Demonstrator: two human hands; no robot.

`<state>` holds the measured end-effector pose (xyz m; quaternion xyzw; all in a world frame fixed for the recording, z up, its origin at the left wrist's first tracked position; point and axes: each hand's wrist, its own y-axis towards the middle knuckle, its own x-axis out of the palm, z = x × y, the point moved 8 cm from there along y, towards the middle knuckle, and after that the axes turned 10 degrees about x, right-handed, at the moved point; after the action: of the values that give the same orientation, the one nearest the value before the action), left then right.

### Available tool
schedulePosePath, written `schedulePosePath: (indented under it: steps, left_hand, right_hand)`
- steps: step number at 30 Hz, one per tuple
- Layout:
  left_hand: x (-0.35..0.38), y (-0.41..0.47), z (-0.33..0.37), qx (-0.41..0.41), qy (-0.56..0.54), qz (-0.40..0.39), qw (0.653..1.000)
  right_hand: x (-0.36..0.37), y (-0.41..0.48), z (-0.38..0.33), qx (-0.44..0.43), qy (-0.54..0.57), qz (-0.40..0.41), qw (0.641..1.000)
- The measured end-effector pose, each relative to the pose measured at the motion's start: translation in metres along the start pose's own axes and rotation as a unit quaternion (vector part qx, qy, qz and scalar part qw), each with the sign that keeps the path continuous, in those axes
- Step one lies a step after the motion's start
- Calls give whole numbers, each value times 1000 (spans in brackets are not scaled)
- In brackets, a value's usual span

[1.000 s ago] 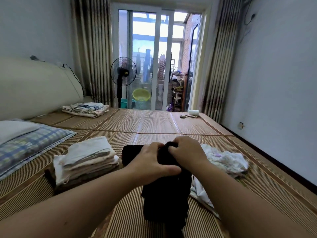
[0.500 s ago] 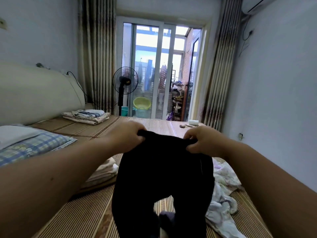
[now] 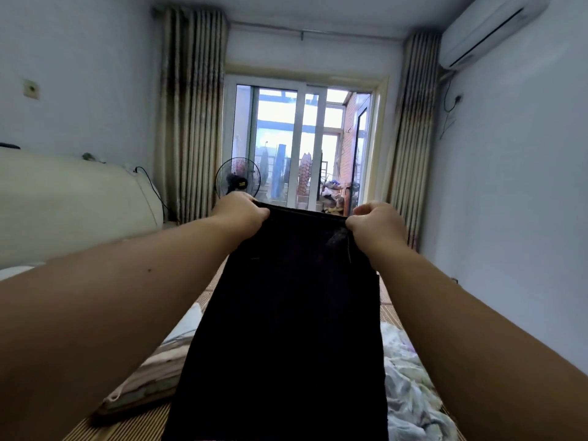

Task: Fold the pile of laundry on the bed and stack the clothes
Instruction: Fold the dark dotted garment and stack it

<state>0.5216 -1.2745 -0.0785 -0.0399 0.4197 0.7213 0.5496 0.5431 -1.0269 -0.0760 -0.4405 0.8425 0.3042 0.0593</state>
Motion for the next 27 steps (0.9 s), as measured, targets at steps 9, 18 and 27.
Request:
schedulePosePath:
  steps: [9, 18, 27]
  left_hand:
    - [46, -28, 42, -59, -349, -73, 932]
    - [57, -56, -9, -25, -184, -138, 973]
    - [91, -78, -27, -76, -426, -245, 867]
  right_hand:
    - [60, -39, -19, 86, 329, -284, 897]
    - [32, -36, -24, -60, 140, -166, 974]
    - [41, -49, 13, -6, 9, -391, 920]
